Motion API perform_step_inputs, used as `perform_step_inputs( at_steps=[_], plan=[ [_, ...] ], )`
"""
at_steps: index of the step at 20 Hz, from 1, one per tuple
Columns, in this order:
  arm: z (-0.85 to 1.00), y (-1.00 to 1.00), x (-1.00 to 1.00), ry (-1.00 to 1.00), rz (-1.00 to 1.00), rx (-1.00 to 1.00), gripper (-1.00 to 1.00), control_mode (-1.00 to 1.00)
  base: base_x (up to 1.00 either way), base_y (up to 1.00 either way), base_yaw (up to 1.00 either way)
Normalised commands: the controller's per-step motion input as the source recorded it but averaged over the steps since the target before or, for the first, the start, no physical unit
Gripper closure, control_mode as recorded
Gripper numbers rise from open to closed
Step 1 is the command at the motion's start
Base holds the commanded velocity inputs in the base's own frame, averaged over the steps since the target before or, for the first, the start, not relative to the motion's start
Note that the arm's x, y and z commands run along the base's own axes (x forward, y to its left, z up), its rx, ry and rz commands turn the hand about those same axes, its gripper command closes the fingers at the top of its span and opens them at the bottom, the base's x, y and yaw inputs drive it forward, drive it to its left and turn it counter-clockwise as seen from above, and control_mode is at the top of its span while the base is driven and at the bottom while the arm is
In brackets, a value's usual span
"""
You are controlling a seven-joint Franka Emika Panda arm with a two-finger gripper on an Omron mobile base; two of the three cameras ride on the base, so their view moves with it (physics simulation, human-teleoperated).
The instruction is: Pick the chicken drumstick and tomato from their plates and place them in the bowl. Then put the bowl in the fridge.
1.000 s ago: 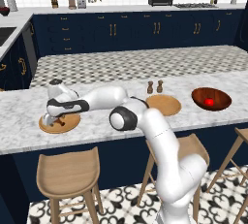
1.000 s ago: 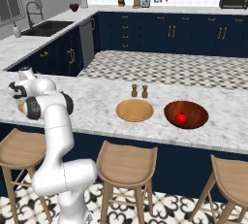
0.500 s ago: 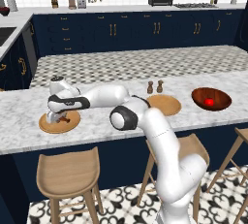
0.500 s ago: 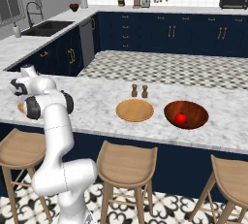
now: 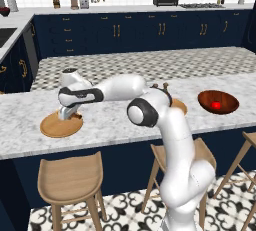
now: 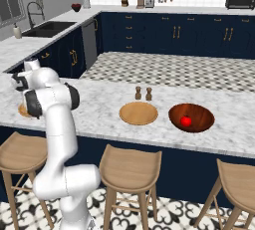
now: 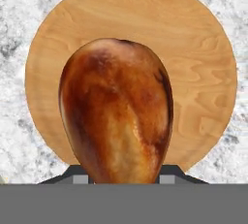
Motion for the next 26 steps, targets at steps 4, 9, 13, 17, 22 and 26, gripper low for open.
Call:
perform_step_inputs(
  at_steps=[4,9,13,17,22,26],
  plan=[
    [0.47,-0.98,-1.0,-0.24,0.04,0.12,1.0,-1.0,0.0,0.0,0.0],
    [0.8,-1.0,-0.89,-0.06,-0.05,0.1,1.0,-1.0,0.0,0.0,0.0],
    [0.96,-1.0,-0.47,-0.04,-0.09,0.12,1.0,-1.0,0.0,0.0,0.0],
    [0.91,-1.0,-0.16,0.01,-0.24,0.0,1.0,-1.0,0.0,0.0,0.0],
    [0.39,-1.0,-0.16,0.06,-0.28,0.0,1.0,-1.0,0.0,0.0,0.0],
    [0.02,-1.0,-0.08,0.08,-0.33,0.0,1.0,-1.0,0.0,0.0,0.0]
  ],
)
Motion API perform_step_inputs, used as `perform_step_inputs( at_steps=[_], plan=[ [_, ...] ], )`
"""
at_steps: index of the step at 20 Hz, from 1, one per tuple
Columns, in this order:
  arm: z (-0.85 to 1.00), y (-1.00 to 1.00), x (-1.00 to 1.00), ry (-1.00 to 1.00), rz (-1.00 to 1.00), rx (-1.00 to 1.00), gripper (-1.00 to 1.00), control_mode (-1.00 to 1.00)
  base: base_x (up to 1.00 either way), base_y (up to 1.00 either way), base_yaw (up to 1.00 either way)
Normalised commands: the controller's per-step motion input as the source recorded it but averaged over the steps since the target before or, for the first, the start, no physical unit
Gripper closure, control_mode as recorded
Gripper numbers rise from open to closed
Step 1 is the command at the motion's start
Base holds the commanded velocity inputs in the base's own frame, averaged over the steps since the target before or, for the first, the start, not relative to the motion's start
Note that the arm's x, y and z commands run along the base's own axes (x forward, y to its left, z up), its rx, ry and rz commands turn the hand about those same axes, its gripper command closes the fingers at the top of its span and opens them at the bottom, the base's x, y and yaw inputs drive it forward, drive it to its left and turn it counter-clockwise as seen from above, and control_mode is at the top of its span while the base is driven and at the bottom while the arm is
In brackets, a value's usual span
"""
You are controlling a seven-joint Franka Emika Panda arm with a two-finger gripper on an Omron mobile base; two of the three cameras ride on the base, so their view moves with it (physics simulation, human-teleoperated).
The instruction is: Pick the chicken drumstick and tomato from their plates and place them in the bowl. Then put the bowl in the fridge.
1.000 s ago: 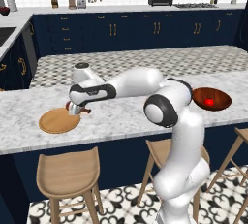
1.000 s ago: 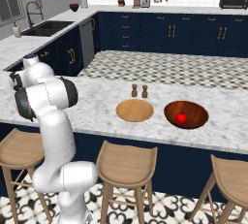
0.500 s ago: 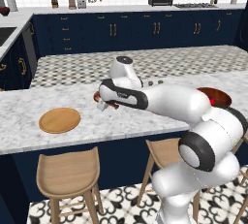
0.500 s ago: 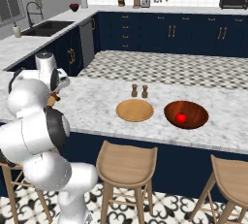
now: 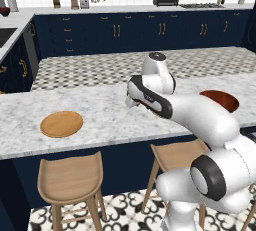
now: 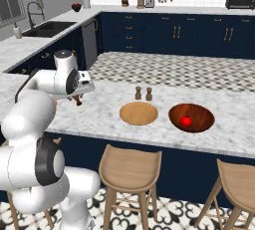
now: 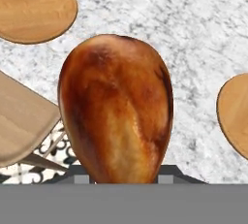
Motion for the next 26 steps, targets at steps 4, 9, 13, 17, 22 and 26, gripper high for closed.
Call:
perform_step_inputs(
  at_steps=[4,9,13,17,22,26],
  plan=[
    [0.08,-1.0,0.0,0.12,-0.35,0.0,1.0,-1.0,0.0,0.0,0.0],
    [0.06,-1.0,-0.05,0.05,-0.35,0.0,1.0,-1.0,0.0,0.0,0.0],
    [0.0,-1.0,-0.01,0.01,-0.39,0.0,1.0,-1.0,0.0,0.0,0.0],
    [0.0,-1.0,0.0,0.01,-0.4,0.02,1.0,-1.0,0.0,0.0,0.0],
    [0.0,-1.0,0.0,0.02,-0.42,0.05,1.0,-1.0,0.0,0.0,0.0],
    [0.0,-1.0,0.02,0.01,-0.39,0.02,1.0,-1.0,0.0,0.0,0.0]
  ],
)
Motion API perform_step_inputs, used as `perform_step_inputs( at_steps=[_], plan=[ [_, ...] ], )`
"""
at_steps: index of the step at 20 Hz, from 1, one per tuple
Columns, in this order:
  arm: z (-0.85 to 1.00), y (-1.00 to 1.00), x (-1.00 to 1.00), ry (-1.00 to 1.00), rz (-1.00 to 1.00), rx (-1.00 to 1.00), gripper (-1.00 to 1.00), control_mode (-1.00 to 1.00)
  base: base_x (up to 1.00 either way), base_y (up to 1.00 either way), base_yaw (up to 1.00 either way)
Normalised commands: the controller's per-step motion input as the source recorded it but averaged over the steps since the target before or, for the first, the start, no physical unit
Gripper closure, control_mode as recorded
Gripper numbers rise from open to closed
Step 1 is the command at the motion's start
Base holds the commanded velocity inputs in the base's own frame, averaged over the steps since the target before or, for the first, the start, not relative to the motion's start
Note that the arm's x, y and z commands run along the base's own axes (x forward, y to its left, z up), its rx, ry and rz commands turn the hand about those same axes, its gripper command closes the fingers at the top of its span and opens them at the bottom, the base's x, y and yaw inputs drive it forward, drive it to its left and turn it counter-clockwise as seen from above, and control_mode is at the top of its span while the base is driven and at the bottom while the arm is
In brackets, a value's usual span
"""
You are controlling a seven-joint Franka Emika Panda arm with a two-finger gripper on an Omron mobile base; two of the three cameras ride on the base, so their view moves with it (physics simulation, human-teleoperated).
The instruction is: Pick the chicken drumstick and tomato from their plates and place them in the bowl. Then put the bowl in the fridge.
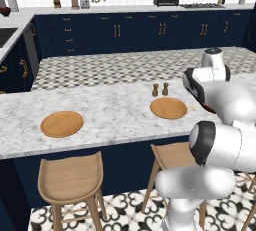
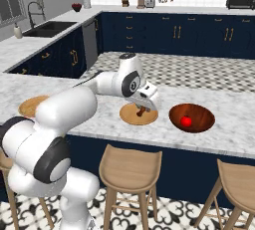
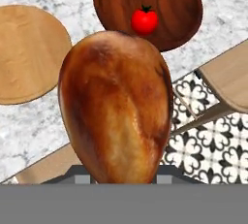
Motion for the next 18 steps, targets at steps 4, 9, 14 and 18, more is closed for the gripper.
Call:
perform_step_inputs(
  at_steps=[4,9,14,18],
  plan=[
    [0.0,-1.0,0.0,0.01,-0.19,0.0,1.0,-1.0,0.0,0.0,0.0],
    [0.0,-1.0,0.06,0.0,-0.05,0.0,1.0,-1.0,0.0,0.0,0.0],
    [-0.23,-0.7,0.2,0.0,0.26,0.0,1.0,-1.0,0.0,0.0,0.0],
    [-0.24,-0.34,0.64,0.0,0.36,0.03,1.0,-1.0,0.0,0.0,0.0]
  ],
)
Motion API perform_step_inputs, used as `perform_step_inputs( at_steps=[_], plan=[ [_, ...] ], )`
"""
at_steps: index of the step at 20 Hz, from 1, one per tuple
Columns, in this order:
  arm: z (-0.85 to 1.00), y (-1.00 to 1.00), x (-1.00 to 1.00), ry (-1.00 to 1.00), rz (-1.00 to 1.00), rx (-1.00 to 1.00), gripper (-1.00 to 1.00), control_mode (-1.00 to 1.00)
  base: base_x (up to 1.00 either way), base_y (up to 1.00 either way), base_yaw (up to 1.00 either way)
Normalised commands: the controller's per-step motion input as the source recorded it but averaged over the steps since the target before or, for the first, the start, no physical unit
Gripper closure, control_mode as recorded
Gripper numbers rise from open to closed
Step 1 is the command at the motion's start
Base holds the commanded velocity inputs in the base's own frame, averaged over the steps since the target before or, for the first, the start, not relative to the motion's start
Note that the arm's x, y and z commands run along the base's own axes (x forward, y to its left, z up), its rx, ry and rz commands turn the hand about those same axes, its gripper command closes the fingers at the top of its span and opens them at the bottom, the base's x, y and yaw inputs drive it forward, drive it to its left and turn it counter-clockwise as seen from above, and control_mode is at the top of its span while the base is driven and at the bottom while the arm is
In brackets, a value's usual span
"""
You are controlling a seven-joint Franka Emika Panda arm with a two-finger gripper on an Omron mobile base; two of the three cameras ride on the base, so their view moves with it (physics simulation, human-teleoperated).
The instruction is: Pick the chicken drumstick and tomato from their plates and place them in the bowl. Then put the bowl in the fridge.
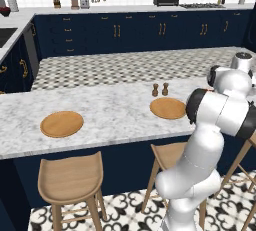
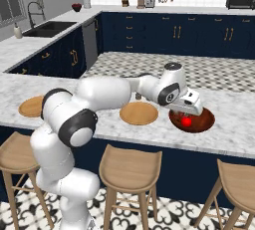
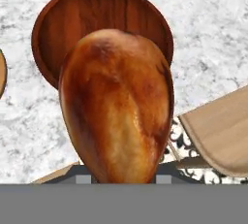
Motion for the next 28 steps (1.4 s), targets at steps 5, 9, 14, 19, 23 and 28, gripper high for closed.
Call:
perform_step_inputs(
  at_steps=[5,9,14,19,23,28],
  plan=[
    [-0.13,-0.33,0.65,0.0,0.32,0.06,1.0,-1.0,0.0,0.0,0.0],
    [-0.14,-0.49,0.26,0.0,0.18,0.05,1.0,-1.0,0.0,0.0,0.0],
    [-0.06,-0.25,0.52,0.06,0.03,0.0,1.0,-1.0,0.0,0.0,0.0],
    [-0.25,0.0,0.15,0.06,0.0,0.02,1.0,-1.0,0.0,0.0,0.0],
    [-0.52,0.03,0.03,0.0,0.0,0.0,1.0,-1.0,0.0,0.0,0.0],
    [-0.51,0.21,0.11,0.0,0.0,0.0,1.0,-1.0,0.0,0.0,0.0]
  ],
)
